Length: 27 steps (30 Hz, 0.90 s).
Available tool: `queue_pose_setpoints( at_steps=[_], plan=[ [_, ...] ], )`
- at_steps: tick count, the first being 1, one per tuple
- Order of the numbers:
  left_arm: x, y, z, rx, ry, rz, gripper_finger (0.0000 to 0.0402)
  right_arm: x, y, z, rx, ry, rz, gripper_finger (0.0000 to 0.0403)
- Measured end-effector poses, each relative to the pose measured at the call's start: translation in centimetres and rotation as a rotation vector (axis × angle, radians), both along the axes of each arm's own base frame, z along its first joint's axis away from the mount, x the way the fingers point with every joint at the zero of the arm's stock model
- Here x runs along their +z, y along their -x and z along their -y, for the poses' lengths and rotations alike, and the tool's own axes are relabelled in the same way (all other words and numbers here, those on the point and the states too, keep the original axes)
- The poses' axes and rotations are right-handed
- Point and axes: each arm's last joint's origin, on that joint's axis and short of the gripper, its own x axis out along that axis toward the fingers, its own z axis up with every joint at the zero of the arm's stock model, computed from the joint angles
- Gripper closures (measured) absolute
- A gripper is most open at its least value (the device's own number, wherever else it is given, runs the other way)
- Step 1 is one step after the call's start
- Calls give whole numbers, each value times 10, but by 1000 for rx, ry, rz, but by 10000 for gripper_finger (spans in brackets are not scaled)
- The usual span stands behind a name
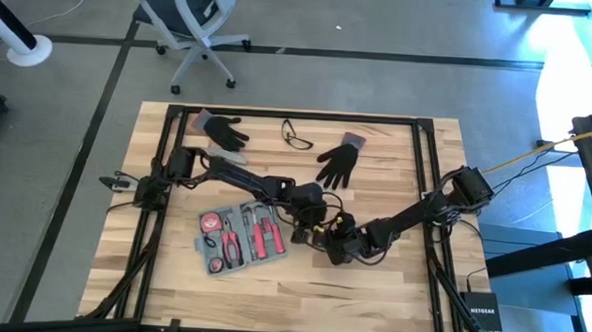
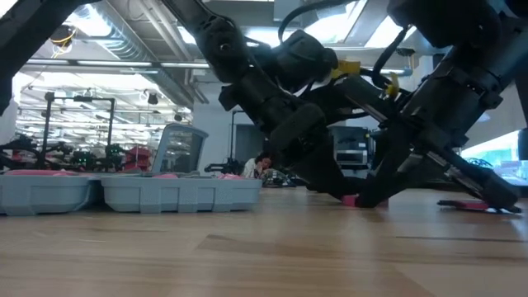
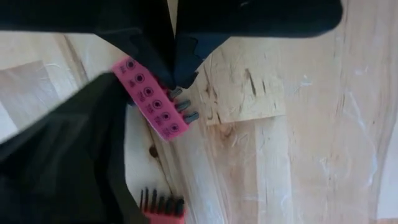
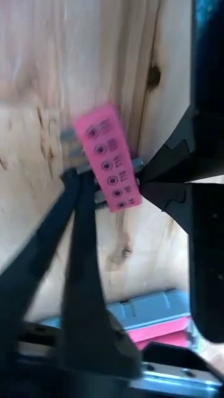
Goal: Prefit tool cases
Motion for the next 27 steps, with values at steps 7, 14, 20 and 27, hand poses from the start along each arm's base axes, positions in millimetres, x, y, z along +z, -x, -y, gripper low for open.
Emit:
queue_pose_setpoints(
  at_steps=[7, 14, 20, 27],
  plan=[
    [2, 0, -12, 24, -4, 4, 401, 16, -1, -2, 156, 15, 38, 403],
    [7, 1, -20, 36, -45, 11, 401, 32, 15, 4, 210, 68, -69, 403],
    [17, 5, -31, 35, -91, 9, 401, 50, 26, 9, 316, 137, -104, 403],
    [22, 8, -31, 46, -134, -17, 401, 55, 23, 7, 351, 108, -59, 403]
  ],
)
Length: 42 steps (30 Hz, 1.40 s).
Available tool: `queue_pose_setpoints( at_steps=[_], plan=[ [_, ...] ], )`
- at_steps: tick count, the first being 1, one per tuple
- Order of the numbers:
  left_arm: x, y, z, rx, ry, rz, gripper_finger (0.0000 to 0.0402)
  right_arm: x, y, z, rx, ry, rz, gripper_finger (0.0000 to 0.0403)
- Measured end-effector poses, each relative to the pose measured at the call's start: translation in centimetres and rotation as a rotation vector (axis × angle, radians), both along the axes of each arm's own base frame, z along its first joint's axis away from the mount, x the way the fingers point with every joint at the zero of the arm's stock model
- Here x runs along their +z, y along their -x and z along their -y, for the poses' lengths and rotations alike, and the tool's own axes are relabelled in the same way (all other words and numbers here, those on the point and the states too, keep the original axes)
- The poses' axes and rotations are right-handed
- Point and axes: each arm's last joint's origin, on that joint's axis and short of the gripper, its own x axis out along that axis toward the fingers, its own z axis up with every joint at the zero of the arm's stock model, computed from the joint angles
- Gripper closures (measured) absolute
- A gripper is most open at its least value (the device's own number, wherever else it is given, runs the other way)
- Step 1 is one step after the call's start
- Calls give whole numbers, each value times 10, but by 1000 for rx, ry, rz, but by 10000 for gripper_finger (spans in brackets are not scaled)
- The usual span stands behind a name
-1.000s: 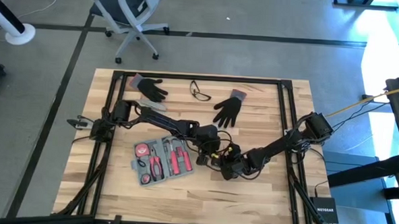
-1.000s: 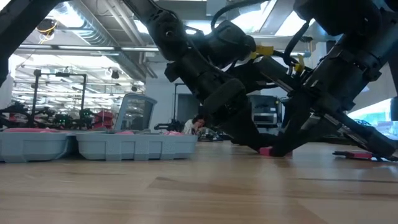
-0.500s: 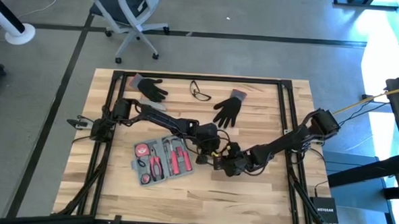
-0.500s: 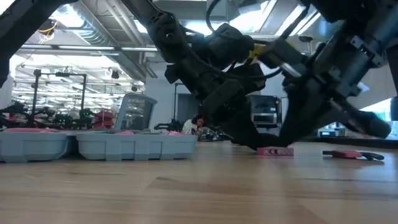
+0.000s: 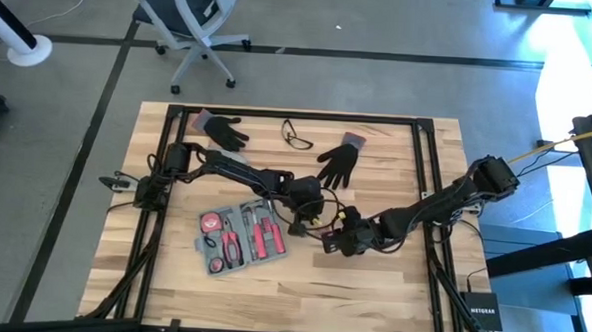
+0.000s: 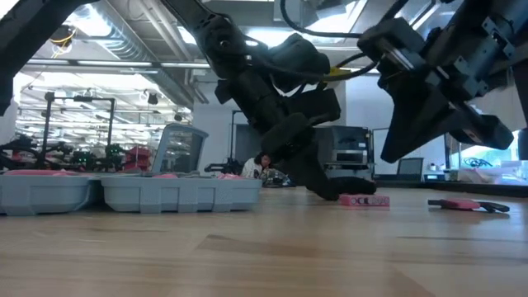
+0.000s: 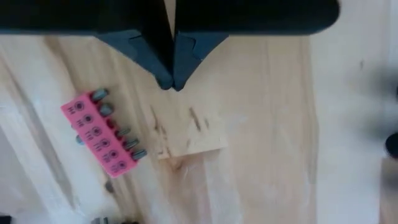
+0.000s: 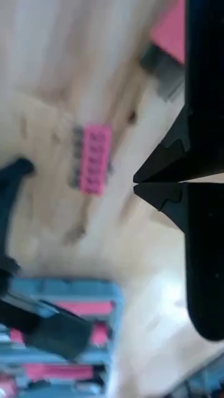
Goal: Prefit tool cases
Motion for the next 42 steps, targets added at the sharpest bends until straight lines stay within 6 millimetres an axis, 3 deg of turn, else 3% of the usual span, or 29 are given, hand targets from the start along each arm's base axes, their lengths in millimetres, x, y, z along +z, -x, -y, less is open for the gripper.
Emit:
queue_pose_setpoints(
  at_steps=[5, 9, 16, 42],
  plan=[
    [-2, -3, 7, -65, -42, 30, 401, -12, -5, -4, 71, -9, -26, 403],
    [-7, -4, 13, -116, -46, 31, 401, -29, -9, -2, 45, 2, -77, 403],
    [-8, -3, 18, -102, -26, 17, 402, -40, -22, 7, 24, -5, -50, 403],
    [-9, -3, 43, -82, 41, 40, 402, -42, -27, 24, 15, 42, -68, 403]
  ],
)
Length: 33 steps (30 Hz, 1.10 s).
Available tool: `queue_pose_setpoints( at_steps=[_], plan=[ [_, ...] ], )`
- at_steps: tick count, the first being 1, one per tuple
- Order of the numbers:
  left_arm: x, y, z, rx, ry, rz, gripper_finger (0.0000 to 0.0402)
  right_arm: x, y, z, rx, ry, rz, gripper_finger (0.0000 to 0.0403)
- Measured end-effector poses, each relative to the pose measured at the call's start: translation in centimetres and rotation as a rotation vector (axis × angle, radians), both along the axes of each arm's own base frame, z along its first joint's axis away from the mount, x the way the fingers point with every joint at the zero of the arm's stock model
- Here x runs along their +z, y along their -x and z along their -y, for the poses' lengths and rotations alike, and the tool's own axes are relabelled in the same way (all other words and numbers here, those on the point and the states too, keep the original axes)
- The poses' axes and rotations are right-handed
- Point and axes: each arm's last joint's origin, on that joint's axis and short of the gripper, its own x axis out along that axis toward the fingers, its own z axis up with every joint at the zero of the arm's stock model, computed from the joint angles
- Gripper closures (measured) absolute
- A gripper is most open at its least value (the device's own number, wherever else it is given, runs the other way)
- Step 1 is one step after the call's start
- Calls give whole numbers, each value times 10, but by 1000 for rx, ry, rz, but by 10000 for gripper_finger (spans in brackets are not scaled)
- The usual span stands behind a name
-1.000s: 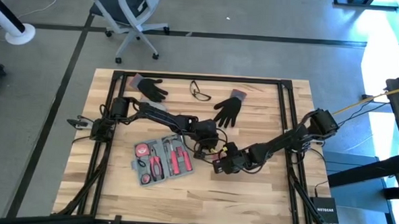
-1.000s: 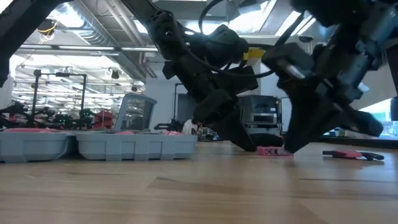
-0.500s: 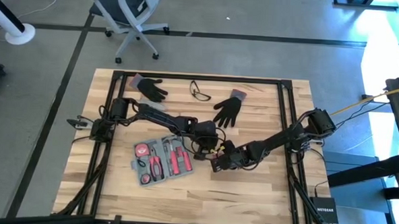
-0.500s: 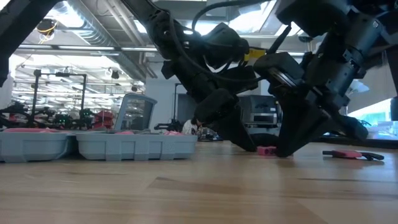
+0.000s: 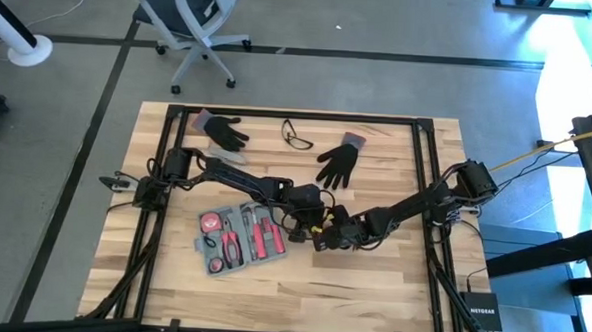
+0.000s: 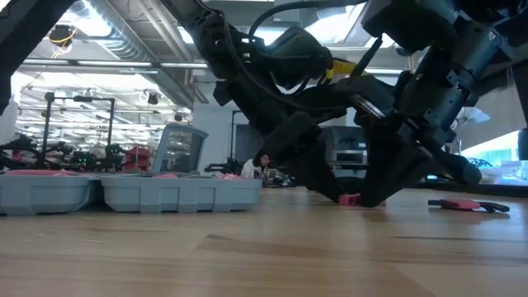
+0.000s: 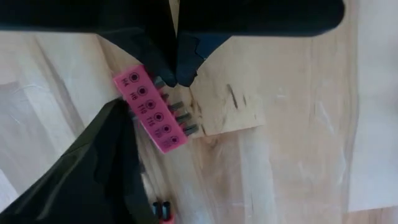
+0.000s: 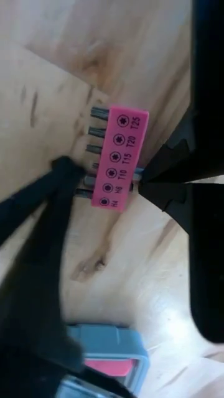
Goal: Prefit tool cases
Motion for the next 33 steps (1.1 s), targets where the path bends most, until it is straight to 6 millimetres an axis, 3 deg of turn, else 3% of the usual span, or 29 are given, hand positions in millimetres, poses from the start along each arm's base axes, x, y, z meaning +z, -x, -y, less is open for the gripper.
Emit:
queue_pose_setpoints(
  at_steps=[33],
  plan=[
    [0, 0, 1, 5, 11, -7, 402, 0, -1, 6, -56, 62, 20, 403]
  ],
)
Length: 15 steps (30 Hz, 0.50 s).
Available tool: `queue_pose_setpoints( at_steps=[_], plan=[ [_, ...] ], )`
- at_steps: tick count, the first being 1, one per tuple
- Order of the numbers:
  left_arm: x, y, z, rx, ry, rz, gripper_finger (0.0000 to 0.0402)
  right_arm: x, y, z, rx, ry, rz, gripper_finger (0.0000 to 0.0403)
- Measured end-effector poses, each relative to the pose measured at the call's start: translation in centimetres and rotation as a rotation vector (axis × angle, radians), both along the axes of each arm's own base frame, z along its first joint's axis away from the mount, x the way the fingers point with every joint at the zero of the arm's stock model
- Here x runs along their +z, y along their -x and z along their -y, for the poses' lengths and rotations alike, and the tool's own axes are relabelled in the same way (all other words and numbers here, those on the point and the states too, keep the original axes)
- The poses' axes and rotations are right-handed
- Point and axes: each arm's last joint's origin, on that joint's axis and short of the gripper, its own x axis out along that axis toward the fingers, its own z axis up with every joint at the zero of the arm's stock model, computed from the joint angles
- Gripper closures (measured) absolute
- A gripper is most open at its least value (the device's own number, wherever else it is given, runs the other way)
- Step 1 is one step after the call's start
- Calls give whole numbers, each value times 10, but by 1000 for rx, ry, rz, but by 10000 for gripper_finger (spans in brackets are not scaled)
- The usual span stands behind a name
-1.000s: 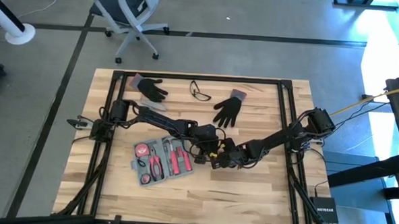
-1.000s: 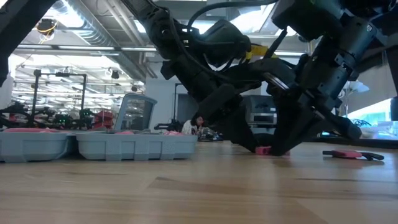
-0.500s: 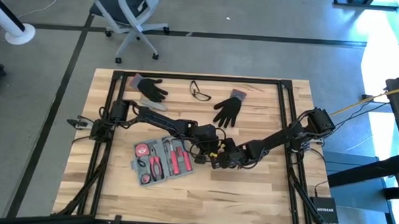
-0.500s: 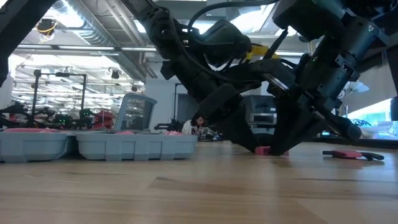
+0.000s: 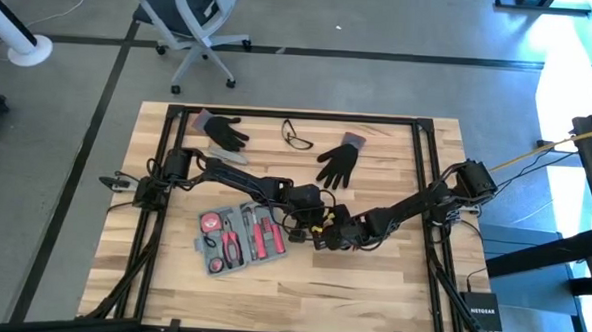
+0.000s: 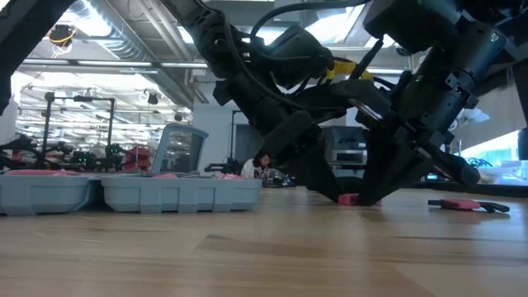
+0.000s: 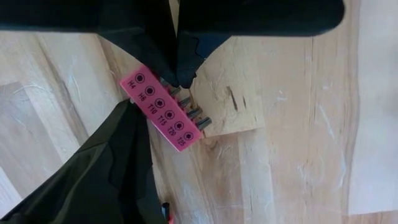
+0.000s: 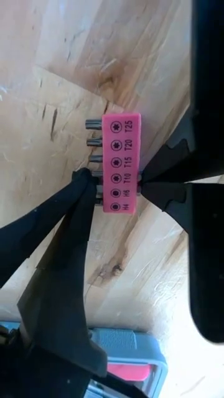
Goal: Prefit tool cases
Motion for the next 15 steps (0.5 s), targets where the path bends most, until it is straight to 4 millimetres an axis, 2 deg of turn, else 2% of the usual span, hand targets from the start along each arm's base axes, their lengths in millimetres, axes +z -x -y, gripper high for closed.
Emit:
queue_pose_setpoints(
  at_steps=[4, 8, 15],
  plan=[
    [2, 0, -5, 38, 17, -4, 401, 8, 0, -4, 18, -1, 19, 403],
    [4, 0, -13, 56, 30, -9, 401, 28, 0, -6, 43, 58, 90, 403],
    [3, 2, -20, 55, 15, -22, 401, 28, 11, -8, 133, 0, -25, 403]
  ],
)
